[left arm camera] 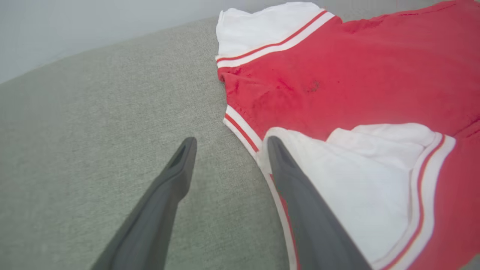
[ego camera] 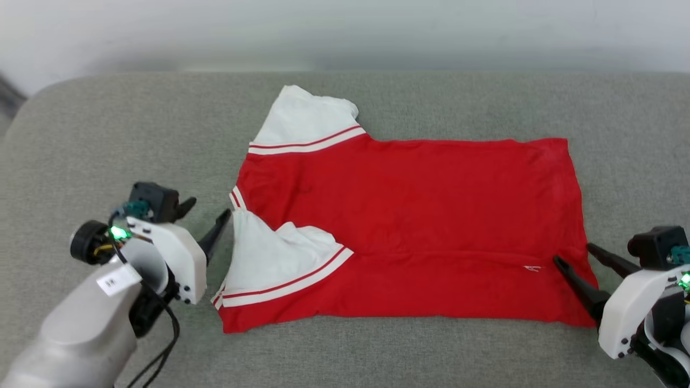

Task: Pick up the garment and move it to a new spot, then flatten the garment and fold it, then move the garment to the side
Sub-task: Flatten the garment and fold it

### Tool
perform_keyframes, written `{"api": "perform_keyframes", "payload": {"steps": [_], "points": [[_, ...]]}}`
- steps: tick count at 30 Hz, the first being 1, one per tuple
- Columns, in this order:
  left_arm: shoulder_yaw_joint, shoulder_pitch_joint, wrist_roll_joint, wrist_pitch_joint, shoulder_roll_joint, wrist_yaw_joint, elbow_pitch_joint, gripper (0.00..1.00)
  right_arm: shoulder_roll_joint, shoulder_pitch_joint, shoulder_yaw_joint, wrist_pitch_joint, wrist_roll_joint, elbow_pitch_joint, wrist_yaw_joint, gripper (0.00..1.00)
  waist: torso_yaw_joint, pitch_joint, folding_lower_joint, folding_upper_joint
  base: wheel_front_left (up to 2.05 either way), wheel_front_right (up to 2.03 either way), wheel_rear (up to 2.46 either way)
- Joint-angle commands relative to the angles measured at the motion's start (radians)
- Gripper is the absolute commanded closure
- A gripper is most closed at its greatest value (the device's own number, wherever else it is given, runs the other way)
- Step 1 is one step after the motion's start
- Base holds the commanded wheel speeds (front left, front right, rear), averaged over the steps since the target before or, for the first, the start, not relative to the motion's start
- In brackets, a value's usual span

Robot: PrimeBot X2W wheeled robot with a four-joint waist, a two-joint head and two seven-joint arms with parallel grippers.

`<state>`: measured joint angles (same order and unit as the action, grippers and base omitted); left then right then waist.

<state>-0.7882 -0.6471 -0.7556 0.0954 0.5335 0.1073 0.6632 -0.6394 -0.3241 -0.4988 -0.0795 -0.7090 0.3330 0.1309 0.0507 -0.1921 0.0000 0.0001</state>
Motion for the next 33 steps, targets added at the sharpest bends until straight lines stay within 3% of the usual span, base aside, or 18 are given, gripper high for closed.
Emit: {"api": "perform_keyframes", "payload": {"steps": [1,6,11,16,20,26,33], "points": [[0.007,-0.018,-0.007,-0.026,0.015,0.003,-0.018,0.0,-0.002,0.019,0.004,0.008,0.003,-0.005,0.0,0.0,0.018,0.032,0.0,-0.0001,0.0,0.0,0.0],[0.02,-0.059,-0.057,-0.204,0.09,-0.007,-0.122,0.0,0.004,0.049,0.018,0.004,0.012,-0.02,0.0,0.0,0.026,0.062,0.0,-0.0001,0.0,0.0,0.0],[0.006,-0.077,-0.134,-0.458,0.152,-0.009,-0.237,0.0,0.011,0.061,0.029,-0.005,0.024,-0.032,0.0,0.0,0.028,0.071,0.0,-0.0001,0.0,0.0,0.0],[-0.015,-0.08,-0.239,-0.713,0.184,-0.027,-0.328,0.0,0.019,0.058,0.035,-0.015,0.031,-0.04,0.0,0.0,0.024,0.073,0.0,-0.0001,0.0,0.0,0.0],[-0.041,-0.052,-0.295,-0.854,0.196,-0.05,-0.356,0.0,0.029,0.045,0.025,-0.027,0.033,-0.046,0.0,0.0,0.01,0.069,0.0,-0.0001,0.0,0.0,0.0],[-0.079,-0.008,-0.318,-0.928,0.183,-0.072,-0.342,0.0,0.037,0.025,0.006,-0.042,0.025,-0.045,0.0,0.0,-0.02,0.053,0.0,-0.0001,0.0,0.0,0.0],[-0.11,0.048,-0.336,-0.924,0.148,-0.063,-0.256,0.0,0.043,-0.003,-0.012,-0.039,0.017,-0.036,0.0,0.0,-0.053,0.027,0.0,-0.0001,0.0,0.0,0.0]]}}
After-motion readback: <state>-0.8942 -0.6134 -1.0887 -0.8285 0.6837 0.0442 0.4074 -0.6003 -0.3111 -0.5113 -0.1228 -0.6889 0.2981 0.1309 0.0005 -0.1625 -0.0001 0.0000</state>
